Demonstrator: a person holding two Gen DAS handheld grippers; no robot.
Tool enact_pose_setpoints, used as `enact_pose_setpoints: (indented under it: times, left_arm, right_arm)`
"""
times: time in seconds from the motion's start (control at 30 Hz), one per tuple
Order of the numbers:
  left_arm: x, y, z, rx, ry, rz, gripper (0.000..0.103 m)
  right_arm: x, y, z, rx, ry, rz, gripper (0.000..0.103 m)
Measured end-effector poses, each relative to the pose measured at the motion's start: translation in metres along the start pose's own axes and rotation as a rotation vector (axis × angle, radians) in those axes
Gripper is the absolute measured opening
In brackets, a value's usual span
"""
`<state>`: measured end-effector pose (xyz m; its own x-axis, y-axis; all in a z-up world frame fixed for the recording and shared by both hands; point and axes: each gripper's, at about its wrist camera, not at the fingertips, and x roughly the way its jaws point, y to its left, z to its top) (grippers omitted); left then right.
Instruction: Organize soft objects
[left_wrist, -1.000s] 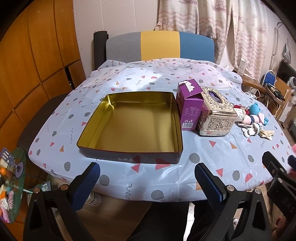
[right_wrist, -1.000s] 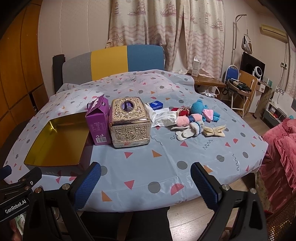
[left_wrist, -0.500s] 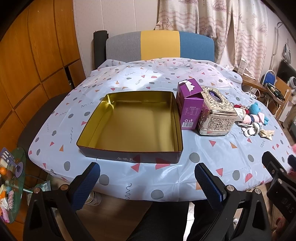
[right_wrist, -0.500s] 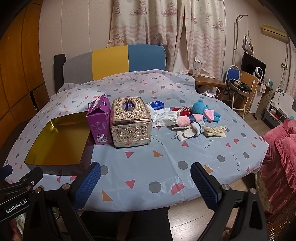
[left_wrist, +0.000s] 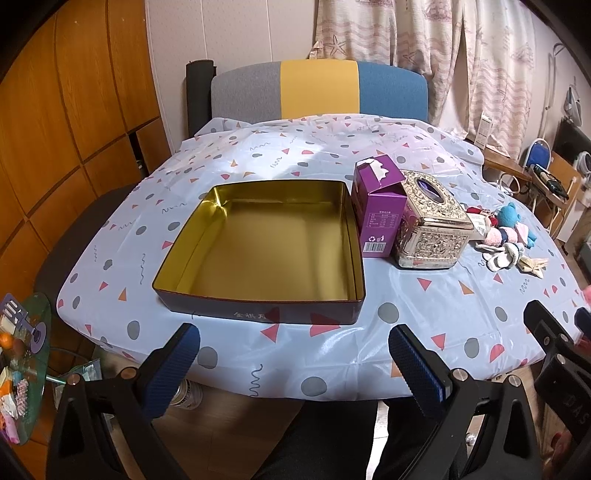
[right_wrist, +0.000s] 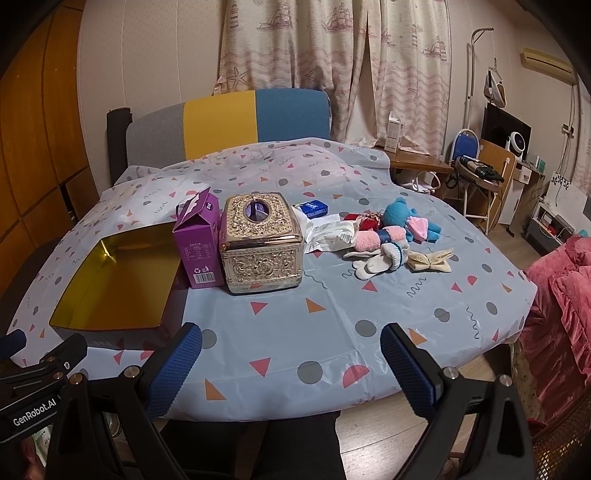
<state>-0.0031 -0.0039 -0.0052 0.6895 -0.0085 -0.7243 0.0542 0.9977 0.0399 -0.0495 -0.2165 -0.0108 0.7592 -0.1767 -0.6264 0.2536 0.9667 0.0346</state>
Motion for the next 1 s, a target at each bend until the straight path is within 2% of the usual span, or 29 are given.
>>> enact_pose_setpoints:
  times: [0.83,0.93,1.0]
  left_arm:
    - [0.008,-0.005,-0.001,0.009,0.028,-0.005,0.103]
    - [0.014,-0.008,0.001,0.011,0.052,-0.035,0.103]
    - [0.022,-0.011,0.003,0.021,0.083,-0.094,0.103]
  right_arm:
    - [0.002,-0.003,-0.001,0.006,0.013,0.007,0.099]
    - [0.005,-0.007,-0.001,0.016,0.017,0.005,0.099]
    - [0.009,-0.010,-0.001,0.020,0.023,0.005,0.099]
